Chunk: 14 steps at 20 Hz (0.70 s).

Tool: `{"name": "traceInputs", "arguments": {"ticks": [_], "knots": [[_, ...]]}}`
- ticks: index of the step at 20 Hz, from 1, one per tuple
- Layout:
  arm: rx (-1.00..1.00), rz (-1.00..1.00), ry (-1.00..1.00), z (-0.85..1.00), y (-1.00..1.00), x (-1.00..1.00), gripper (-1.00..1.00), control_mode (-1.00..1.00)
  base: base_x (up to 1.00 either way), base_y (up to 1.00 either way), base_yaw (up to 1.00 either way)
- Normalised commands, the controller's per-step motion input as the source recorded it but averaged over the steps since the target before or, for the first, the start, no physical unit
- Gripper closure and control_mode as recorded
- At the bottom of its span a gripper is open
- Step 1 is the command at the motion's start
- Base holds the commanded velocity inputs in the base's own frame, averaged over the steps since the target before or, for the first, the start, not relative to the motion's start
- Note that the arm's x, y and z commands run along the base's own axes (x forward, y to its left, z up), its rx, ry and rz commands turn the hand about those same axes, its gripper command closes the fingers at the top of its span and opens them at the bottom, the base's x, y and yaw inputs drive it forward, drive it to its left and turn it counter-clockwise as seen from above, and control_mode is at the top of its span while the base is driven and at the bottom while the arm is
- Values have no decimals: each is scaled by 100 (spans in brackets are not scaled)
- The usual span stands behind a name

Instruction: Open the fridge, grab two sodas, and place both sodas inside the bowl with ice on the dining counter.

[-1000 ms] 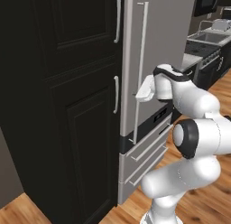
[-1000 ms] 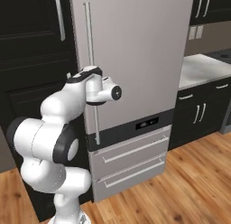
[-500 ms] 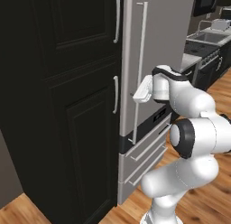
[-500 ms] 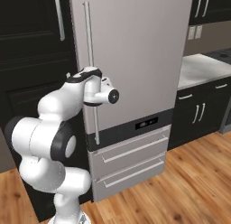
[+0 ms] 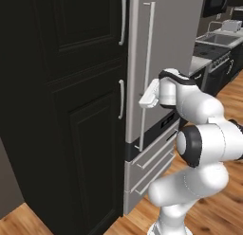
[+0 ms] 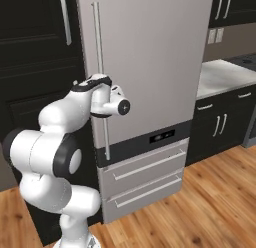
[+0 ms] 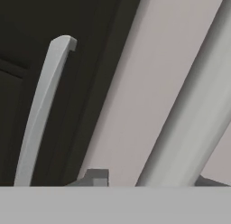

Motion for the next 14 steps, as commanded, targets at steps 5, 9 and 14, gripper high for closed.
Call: {"name": "traceInputs", "arguments": {"ticks": [5, 9, 14], "knots": [[0, -15, 0, 0, -22, -27, 100, -100, 0, 0, 0], [1, -22, 0, 1, -58, -53, 100, -100, 0, 0, 0], [2, -24, 0, 7, -74, -63, 100, -100, 0, 0, 0]]}}
